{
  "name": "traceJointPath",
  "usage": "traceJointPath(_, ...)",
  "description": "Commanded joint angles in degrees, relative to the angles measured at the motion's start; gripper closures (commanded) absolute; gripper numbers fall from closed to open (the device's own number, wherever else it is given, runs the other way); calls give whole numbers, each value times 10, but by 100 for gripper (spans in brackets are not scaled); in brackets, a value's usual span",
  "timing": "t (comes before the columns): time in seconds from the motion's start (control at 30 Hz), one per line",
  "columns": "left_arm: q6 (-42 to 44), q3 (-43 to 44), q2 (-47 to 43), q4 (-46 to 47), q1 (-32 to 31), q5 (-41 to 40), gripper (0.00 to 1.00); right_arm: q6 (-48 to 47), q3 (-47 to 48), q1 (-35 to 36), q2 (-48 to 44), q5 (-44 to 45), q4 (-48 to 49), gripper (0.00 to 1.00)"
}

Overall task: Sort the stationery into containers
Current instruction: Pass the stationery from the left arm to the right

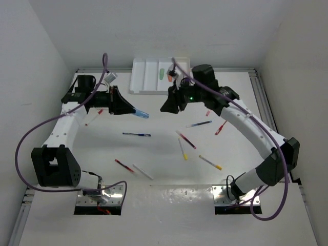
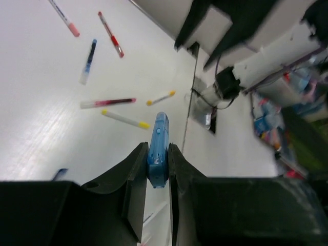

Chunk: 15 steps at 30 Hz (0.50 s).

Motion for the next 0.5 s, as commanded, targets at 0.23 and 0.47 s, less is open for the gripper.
traceJointPath(0.23, 518, 128, 29, -441, 37, 143, 100, 456, -118, -64, -23, -235, 316, 55)
traceJointPath(0.47, 493, 122, 6, -439, 49, 144, 100, 517, -161, -15, -8, -227, 422, 48)
